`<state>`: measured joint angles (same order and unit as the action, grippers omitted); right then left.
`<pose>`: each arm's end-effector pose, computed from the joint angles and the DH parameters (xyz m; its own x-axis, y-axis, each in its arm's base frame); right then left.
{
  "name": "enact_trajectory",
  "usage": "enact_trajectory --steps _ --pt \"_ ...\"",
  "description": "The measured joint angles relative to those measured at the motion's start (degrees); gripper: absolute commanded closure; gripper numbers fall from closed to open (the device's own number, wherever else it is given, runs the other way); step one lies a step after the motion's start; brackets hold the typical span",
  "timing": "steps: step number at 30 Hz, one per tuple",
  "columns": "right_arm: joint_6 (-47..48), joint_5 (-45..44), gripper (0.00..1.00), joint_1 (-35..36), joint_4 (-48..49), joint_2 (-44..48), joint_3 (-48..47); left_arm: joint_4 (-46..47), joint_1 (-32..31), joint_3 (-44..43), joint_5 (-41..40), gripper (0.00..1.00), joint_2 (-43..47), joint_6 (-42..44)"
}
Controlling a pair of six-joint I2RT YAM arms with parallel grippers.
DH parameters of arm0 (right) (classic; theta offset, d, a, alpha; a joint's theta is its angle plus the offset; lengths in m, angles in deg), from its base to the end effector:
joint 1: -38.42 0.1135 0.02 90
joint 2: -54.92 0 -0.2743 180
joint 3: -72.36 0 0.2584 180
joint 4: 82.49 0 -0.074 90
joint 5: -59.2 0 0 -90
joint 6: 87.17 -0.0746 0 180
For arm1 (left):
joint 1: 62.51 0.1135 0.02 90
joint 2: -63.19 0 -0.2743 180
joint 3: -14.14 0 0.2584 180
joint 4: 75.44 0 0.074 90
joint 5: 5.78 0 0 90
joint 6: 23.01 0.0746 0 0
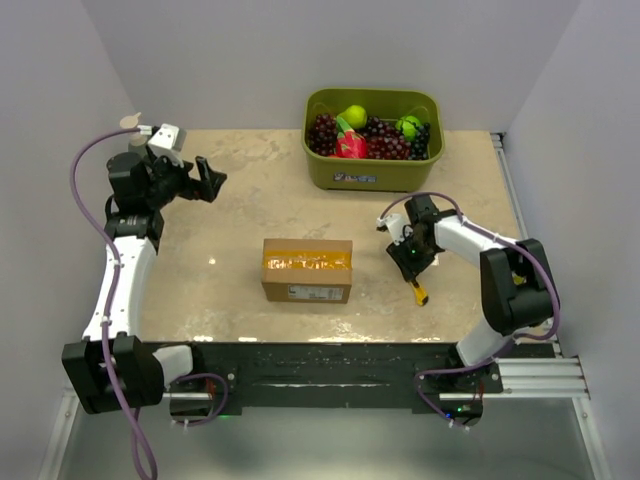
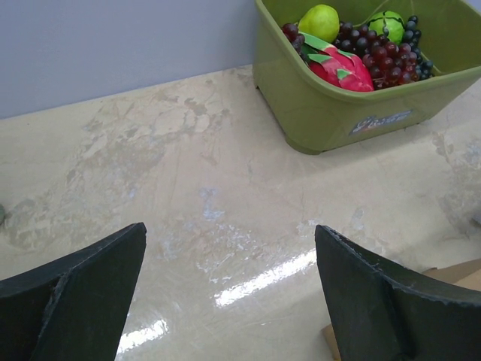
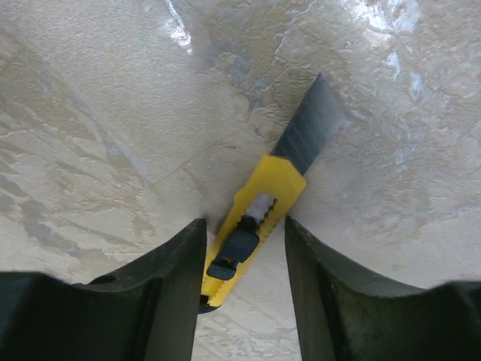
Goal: Unpack the express box
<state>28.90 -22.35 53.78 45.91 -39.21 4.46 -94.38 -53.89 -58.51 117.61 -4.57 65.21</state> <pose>0.2890 0.0908 0.1284 -0.7184 -0.6482 -0.2525 -0.6764 0.7356 0.0364 0.3085 0.0052 0.3563 -0.2524 -0.0645 -0.9655 0.3950 0.9040 -0.1637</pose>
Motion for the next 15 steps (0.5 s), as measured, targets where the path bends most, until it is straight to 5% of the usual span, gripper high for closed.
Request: enact_trajectory --steps 7,11,15 --pt "0.44 0.15 0.9 0.09 -0.26 -0.31 -0.48 0.04 -0.07 -0.7 1.75 0.02 -0.59 0.48" --pt "0.68 0.31 0.92 0.33 -1.97 2.4 -0.72 -1.11 -2.38 -3.87 3.72 0.02 -2.45 3.06" --pt "1.36 1.42 0.92 1.09 -5.18 11.65 -4.92 -5.29 -11.15 -10.54 8.26 0.02 -5.57 7.1"
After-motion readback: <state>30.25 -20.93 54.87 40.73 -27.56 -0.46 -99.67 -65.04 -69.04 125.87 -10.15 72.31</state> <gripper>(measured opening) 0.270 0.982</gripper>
